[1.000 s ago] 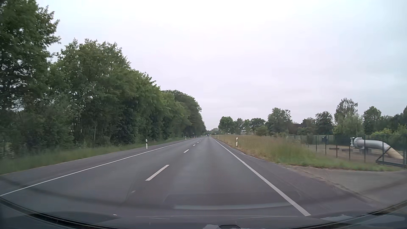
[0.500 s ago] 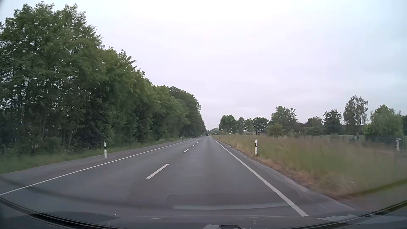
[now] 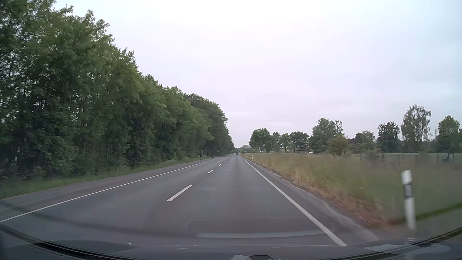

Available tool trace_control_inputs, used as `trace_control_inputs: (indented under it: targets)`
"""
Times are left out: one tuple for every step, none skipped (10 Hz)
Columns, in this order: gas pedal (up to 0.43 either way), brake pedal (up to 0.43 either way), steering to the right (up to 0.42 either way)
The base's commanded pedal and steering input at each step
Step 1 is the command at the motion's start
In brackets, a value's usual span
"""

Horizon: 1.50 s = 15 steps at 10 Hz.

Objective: Follow the waypoints while adhering to traffic rules and regulations

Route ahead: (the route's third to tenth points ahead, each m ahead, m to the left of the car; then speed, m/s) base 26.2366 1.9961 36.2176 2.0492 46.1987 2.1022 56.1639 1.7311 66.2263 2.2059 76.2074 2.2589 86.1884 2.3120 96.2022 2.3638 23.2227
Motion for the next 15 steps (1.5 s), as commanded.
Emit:
trace_control_inputs:
  targets:
    - [0.228,0.000,-0.004]
    - [0.228,0.000,-0.004]
    - [0.228,0.000,-0.004]
    - [0.220,0.000,-0.004]
    - [0.220,0.000,-0.003]
    - [0.220,0.000,-0.003]
    - [0.220,0.000,-0.003]
    - [0.220,0.000,-0.003]
    - [0.220,0.000,-0.003]
    - [0.220,0.000,-0.002]
    - [0.220,0.000,-0.002]
    - [0.220,0.000,-0.002]
    - [0.228,0.000,-0.002]
    - [0.228,0.000,-0.002]
    - [0.228,0.000,-0.002]
